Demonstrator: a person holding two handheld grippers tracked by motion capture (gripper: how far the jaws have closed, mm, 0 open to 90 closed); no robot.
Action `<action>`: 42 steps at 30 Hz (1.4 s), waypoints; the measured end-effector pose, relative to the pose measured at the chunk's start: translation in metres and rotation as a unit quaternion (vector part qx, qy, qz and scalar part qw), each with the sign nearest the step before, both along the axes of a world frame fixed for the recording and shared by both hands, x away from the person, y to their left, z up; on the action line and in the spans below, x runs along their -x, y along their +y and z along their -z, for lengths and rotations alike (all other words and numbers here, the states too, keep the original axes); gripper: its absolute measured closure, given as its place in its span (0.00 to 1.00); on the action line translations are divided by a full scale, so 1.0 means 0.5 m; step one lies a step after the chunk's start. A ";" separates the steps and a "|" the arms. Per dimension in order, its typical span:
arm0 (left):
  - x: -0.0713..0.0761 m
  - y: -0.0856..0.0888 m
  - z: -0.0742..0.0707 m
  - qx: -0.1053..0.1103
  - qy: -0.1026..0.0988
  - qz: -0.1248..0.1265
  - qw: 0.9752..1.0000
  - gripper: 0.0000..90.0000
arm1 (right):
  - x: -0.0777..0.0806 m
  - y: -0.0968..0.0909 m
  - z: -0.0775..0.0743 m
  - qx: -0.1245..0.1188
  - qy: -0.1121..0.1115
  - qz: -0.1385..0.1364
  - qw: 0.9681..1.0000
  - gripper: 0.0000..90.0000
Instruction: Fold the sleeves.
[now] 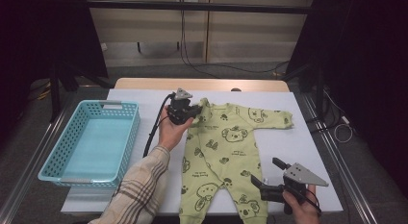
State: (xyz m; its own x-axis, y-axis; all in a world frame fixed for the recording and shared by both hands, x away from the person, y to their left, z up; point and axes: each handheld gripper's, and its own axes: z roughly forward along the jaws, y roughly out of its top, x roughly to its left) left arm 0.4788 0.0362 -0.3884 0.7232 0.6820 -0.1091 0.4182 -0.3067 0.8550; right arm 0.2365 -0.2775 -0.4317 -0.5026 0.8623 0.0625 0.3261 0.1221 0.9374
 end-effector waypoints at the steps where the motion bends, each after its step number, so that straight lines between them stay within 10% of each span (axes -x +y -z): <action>1: -0.002 0.003 -0.003 -0.012 -0.004 0.010 1.000 0.93 | 0.000 0.000 0.000 0.000 0.000 0.000 1.000 0.02; 42: -0.014 -0.156 0.059 -0.021 0.023 0.039 0.999 0.89 | 0.003 -0.003 -0.001 -0.006 0.002 -0.001 1.000 0.02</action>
